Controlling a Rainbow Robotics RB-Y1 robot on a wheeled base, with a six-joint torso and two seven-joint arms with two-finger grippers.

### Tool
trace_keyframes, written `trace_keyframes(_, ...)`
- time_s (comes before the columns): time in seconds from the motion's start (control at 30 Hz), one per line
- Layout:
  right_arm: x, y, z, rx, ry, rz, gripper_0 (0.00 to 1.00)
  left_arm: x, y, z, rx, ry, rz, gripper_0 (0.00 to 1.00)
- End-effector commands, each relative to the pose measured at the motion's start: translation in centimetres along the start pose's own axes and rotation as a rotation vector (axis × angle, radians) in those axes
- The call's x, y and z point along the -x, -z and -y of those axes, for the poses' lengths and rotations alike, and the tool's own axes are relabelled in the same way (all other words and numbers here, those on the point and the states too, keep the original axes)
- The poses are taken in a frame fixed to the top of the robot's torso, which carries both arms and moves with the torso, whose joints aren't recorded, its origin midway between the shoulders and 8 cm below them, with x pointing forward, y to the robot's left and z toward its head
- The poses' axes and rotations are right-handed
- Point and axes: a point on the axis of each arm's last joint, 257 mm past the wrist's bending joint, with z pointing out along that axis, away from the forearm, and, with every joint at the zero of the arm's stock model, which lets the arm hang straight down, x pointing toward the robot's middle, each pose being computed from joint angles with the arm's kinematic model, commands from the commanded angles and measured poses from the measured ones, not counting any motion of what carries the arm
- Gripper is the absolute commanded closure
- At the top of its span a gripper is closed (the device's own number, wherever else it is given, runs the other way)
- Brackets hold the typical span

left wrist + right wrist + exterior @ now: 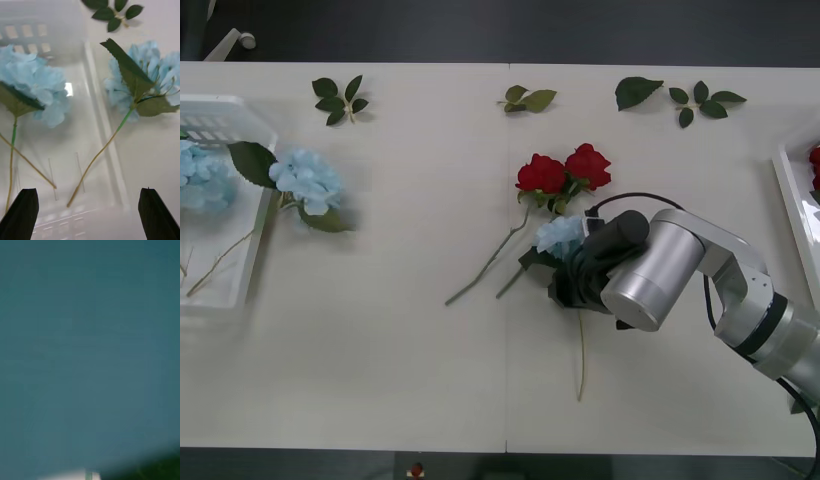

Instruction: Put the red flowers into the right box and the blue flowers into the left box

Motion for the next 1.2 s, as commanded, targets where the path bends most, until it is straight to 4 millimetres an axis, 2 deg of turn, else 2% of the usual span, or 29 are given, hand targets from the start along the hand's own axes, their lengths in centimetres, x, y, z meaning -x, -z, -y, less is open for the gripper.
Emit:
trace_keyframes(0.03, 1.9, 1.0, -1.7, 0.038, -0.061, 0.037, 1.00, 4.0, 2.0, 3.6, -0.076, -0.132, 0.027, 0.24)
trace_keyframes(0.27, 2.0, 1.1, -2.1, 0.049, -0.060, 0.039, 1.00, 7.3, 1.8, 9.7, -0.190, -0.102, 0.023, 0.23)
trace_keyframes(0.37, 2.1, 1.1, -2.1, 0.054, -0.062, 0.040, 1.00, 8.4, 0.8, 12.6, -0.234, -0.073, 0.005, 0.23)
trace_keyframes(0.53, 1.9, 1.6, -2.0, 0.069, -0.054, 0.026, 1.00, 9.6, -1.1, 15.9, -0.291, -0.023, -0.021, 0.23)
trace_keyframes(0.73, 2.4, 5.4, -2.3, 0.162, 0.014, 0.012, 1.00, 10.3, -4.4, 18.6, -0.297, -0.022, -0.038, 0.23)
trace_keyframes(0.93, 4.1, 9.5, -2.4, 0.273, 0.095, 0.029, 1.00, 10.5, -8.5, 22.3, -0.310, -0.080, -0.016, 0.23)
trace_keyframes(1.07, 6.0, 12.2, -3.0, 0.375, 0.194, 0.092, 1.00, 9.5, -10.5, 25.3, -0.357, -0.076, -0.001, 0.23)
trace_keyframes(1.2, 7.4, 14.8, -4.1, 0.474, 0.318, 0.182, 1.00, 7.8, -10.8, 27.8, -0.444, -0.088, 0.002, 0.19)
